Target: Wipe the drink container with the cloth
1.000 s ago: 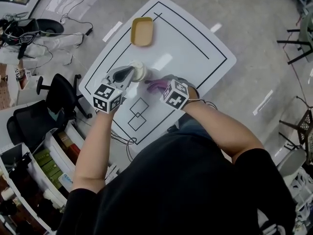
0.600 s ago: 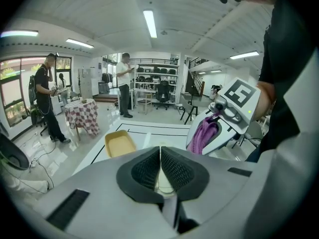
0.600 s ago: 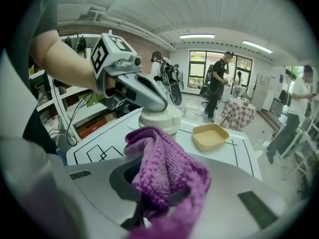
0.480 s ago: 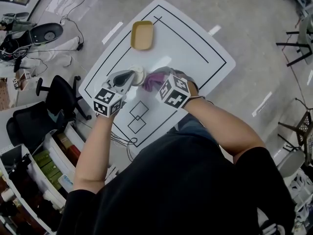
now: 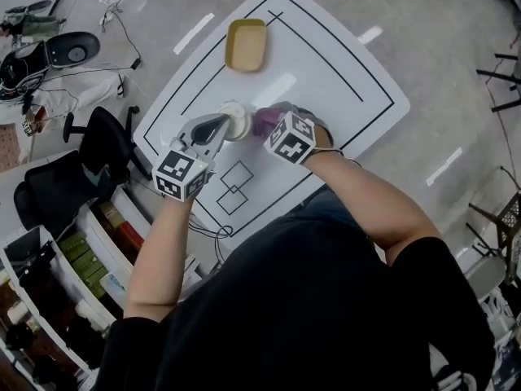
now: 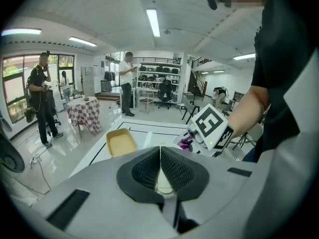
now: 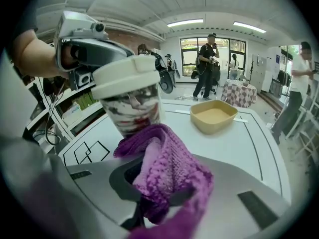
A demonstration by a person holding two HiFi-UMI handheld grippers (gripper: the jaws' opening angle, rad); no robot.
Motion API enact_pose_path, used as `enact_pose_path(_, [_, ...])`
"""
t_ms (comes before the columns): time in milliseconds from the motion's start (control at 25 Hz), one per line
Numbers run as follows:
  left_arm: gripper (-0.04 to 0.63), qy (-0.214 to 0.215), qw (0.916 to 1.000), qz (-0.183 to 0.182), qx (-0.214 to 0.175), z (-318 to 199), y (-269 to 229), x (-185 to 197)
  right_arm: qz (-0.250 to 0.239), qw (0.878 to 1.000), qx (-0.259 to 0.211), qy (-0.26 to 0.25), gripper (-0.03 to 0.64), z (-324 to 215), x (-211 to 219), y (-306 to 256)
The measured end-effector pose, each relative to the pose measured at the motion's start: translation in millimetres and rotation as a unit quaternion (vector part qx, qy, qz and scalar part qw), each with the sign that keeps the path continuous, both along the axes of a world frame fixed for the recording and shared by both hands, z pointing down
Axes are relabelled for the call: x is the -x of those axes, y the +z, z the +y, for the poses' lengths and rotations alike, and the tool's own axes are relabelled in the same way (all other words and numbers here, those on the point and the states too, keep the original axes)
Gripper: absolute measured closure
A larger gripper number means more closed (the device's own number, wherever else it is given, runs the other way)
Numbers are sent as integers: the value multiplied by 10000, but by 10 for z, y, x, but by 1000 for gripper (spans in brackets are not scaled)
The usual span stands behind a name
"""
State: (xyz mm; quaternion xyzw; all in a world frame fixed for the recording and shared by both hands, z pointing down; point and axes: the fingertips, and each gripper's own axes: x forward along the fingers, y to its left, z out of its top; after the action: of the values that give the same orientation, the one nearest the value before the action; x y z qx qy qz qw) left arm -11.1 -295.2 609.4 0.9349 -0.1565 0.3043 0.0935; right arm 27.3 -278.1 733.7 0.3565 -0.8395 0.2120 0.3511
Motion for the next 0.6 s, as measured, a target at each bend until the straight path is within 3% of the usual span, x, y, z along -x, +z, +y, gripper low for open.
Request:
enact_pose_path(240, [571, -41, 10000, -9, 9, -23, -3, -20, 149, 9993, 252, -219, 535, -29, 15, 416])
enact_pose_path(600, [571, -176, 9998, -30, 38, -46, -4, -13, -17, 9974, 116, -718, 534, 108, -196, 188])
